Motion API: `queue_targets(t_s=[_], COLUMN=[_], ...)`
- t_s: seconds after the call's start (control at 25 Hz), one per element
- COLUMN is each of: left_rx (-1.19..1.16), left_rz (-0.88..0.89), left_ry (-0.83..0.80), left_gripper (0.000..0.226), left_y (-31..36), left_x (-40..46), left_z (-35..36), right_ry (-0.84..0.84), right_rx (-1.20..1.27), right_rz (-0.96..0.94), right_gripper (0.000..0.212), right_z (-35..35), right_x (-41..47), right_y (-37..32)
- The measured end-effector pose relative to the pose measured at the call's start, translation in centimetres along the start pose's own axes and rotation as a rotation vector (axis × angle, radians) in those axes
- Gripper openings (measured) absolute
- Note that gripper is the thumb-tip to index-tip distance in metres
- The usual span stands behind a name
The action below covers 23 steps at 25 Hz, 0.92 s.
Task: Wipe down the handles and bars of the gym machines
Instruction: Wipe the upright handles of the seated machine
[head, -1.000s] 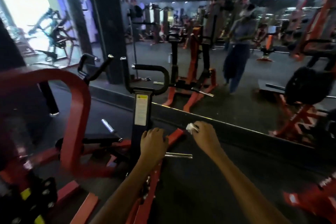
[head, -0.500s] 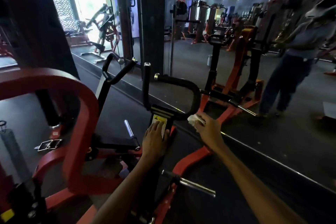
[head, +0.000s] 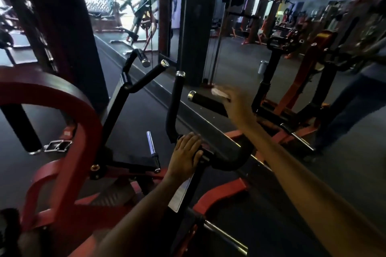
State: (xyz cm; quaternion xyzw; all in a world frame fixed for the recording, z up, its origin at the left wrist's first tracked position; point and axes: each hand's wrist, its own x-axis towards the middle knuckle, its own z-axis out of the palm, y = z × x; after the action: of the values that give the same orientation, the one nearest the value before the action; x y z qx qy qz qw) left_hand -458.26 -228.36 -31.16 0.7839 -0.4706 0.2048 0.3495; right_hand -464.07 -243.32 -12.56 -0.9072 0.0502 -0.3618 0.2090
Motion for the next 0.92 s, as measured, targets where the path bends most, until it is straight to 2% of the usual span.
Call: queue_targets(t_s=[0.04,0.16,0.24,0.32,0.44,0.52,0.56,0.68,0.72,0.84,0.92], left_rx=[0.002,0.041,0.048,0.051,0.039,0.040,0.044,0.055,0.049,0.042,0.029], left_rz=[0.006,0.014,0.030,0.058,0.057,0.049,0.052,0.045,0.040,0.029,0.029], left_ry=[0.025,0.059,0.068,0.093,0.095,0.093,0.088,0.094,0.095,0.106,0.110], left_gripper=[0.047,0.051,0.053,0.053,0.052,0.054,0.055,0.055,0.055,0.055,0.054], left_y=[-0.1,-0.6,-1.1,-1.3,-1.6,-1.6,-1.6,-1.6,-1.6,-1.6,-1.7], left_x=[-0.2,-0.2,-0.3,-0.6,-0.5,-0.5,-0.4,-0.5,-0.5,-0.5,-0.5], left_z=[0.4,1.1,1.5,1.8,2.0,2.0,2.0,2.1,2.2,2.3,2.2], right_ry=[-0.087,-0.503,-0.607,-0.571,-0.422,-0.259,-0.232,-0.495,-0.518,-0.411,-0.358], right_rx=[-0.057,-0.269,-0.409,-0.407,-0.209,-0.112,-0.103,-0.060,-0.069,-0.097,-0.158], right_rz=[-0.074,-0.239,-0.382,-0.431,-0.223,-0.099,-0.053,0.015,-0.017,0.015,0.165], right_gripper=[0.033,0.041,0.050,0.055,0.044,0.036,0.035,0.046,0.049,0.052,0.041], right_z=[1.4,4.2,3.2,0.5,-3.6,-2.3,-0.6,4.3,4.5,0.1,-2.6], right_x=[1.6,3.5,2.3,-0.4,-3.5,-1.5,0.5,4.1,3.6,0.4,-0.9], right_y=[0.0,0.2,1.8,4.0,5.4,4.2,3.4,0.6,1.0,3.9,5.3])
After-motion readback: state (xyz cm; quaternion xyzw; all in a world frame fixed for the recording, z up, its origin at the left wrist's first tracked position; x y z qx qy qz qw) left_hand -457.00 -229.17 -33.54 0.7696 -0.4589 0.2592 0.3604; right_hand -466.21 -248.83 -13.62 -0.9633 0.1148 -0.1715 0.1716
